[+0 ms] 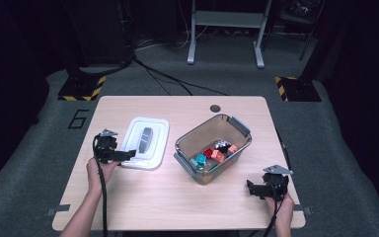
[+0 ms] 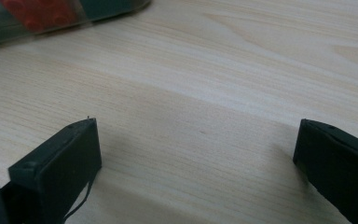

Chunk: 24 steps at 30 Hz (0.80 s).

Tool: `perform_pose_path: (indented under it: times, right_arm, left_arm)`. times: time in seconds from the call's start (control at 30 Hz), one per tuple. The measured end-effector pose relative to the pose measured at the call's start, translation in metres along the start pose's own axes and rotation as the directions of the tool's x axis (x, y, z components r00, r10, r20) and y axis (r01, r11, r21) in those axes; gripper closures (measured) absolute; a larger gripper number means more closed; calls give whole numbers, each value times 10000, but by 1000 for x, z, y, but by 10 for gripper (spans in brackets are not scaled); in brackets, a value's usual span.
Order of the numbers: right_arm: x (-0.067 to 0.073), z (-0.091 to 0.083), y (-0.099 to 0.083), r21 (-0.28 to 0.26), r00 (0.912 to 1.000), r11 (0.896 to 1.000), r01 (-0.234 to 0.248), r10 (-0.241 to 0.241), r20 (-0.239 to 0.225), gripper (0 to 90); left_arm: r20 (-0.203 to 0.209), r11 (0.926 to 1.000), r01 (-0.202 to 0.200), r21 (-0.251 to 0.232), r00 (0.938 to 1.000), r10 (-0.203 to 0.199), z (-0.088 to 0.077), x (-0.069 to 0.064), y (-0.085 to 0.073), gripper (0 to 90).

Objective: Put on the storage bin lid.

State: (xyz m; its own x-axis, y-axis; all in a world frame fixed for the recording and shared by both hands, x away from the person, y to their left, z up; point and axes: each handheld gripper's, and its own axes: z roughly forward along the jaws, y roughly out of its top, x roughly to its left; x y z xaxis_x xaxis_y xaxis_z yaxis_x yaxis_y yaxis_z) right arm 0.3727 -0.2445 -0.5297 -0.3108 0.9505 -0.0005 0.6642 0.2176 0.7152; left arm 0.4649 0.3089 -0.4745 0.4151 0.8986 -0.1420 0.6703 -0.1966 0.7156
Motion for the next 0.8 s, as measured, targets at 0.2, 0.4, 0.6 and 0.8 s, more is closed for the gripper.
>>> perform_pose_path:
  times: [0.2,0.4,0.6,0.8]
  right_arm:
    - [0,0,0,-30,10000,10000,21,-21,-59,3]
    - [0,1,0,-62,10000,10000,28,-28,-68,6]
    - [0,0,0,-49,9999,10000,81,-81,-68,9]
    - [0,0,0,-60,9999,10000,11,-11,-107,14]
  left_arm:
    - [-257,10000,-70,-4,9996,70,19,-12,16,75]
    - [-269,9995,38,317,9996,-30,40,-20,25,154]
    - [-655,9980,-455,449,9967,484,58,-33,30,292]
    - [-1297,9966,-630,525,9891,693,69,-42,29,581]
